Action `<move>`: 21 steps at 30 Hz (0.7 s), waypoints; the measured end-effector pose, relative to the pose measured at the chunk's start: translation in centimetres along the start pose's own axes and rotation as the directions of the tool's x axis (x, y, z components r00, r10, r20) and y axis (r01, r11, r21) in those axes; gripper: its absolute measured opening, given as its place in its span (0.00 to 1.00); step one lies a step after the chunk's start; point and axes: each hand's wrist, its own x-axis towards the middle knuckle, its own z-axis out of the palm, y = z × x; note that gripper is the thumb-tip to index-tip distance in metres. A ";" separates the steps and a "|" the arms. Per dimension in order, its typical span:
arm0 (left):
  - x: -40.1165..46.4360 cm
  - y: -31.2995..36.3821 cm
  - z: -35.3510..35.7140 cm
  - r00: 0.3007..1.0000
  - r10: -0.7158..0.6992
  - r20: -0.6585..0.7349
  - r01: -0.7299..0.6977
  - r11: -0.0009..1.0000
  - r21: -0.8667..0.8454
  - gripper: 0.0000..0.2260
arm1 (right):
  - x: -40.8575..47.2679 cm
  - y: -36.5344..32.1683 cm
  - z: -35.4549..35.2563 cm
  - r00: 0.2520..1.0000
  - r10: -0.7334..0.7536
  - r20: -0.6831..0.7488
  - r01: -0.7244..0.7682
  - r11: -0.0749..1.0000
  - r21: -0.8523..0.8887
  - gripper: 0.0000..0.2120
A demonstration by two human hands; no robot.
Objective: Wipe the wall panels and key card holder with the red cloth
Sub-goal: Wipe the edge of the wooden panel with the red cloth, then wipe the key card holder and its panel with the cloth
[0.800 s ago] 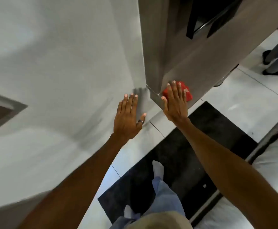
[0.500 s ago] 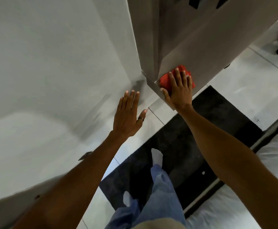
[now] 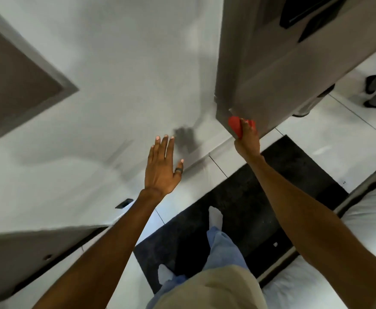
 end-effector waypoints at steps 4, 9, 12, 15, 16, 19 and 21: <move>-6.2 -4.7 -4.2 0.984 -0.065 -0.167 0.066 0.998 -0.001 0.30 | -7.9 -7.1 4.5 0.985 0.110 0.136 -0.166 0.828 0.535 0.29; -10.0 -10.5 -11.9 0.907 -0.010 -0.421 0.065 0.991 0.118 0.30 | -15.3 -19.5 9.6 0.975 -0.038 0.217 -0.174 0.471 0.865 0.28; -12.0 -13.0 -16.3 0.825 0.017 -0.565 0.061 0.991 0.119 0.30 | -19.0 -26.8 10.9 0.986 -0.130 0.102 -0.045 0.383 0.923 0.28; -14.5 -15.7 -20.3 0.695 0.029 -0.719 0.092 0.987 0.129 0.29 | -23.2 -33.6 10.9 0.938 -0.314 -0.150 0.272 0.392 0.879 0.29; -15.5 -16.8 -21.7 0.645 0.036 -0.763 0.111 0.984 0.141 0.29 | -24.8 -35.9 11.0 0.865 -0.420 -0.276 0.448 0.398 0.801 0.30; -17.9 -19.5 -24.7 0.528 0.012 -0.849 0.170 0.978 0.120 0.29 | -27.6 -41.2 11.8 0.519 -0.643 -0.563 0.845 0.287 0.451 0.38; -18.9 -21.1 -26.3 0.481 -0.041 -0.876 0.198 0.978 0.062 0.30 | -28.4 -44.4 13.1 0.347 -0.707 -0.616 0.936 0.219 0.276 0.40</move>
